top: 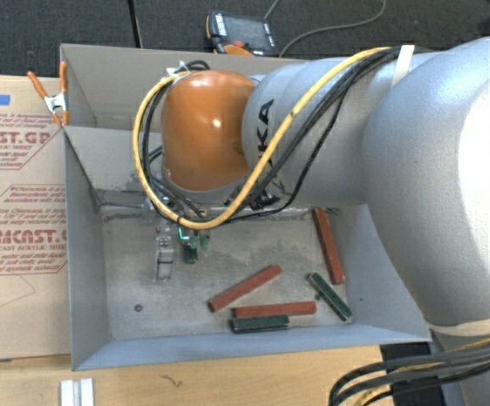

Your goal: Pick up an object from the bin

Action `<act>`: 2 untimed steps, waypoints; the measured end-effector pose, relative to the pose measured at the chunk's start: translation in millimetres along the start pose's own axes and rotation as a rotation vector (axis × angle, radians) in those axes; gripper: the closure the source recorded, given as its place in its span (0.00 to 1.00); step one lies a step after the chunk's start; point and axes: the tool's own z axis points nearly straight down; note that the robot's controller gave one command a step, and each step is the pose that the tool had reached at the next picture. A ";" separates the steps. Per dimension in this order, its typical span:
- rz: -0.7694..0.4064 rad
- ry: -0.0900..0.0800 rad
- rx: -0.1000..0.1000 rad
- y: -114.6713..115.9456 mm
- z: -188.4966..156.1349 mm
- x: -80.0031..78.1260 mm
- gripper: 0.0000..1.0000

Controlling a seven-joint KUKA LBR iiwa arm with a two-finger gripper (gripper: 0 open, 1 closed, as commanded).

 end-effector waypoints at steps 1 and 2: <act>0.107 0.000 0.003 -63.2 83.3 -15.7 0.00; 0.154 -0.009 0.000 -117.7 100.7 -13.9 0.00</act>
Offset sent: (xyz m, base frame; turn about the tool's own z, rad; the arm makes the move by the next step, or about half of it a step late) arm 0.0166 -0.0599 -0.0782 0.1022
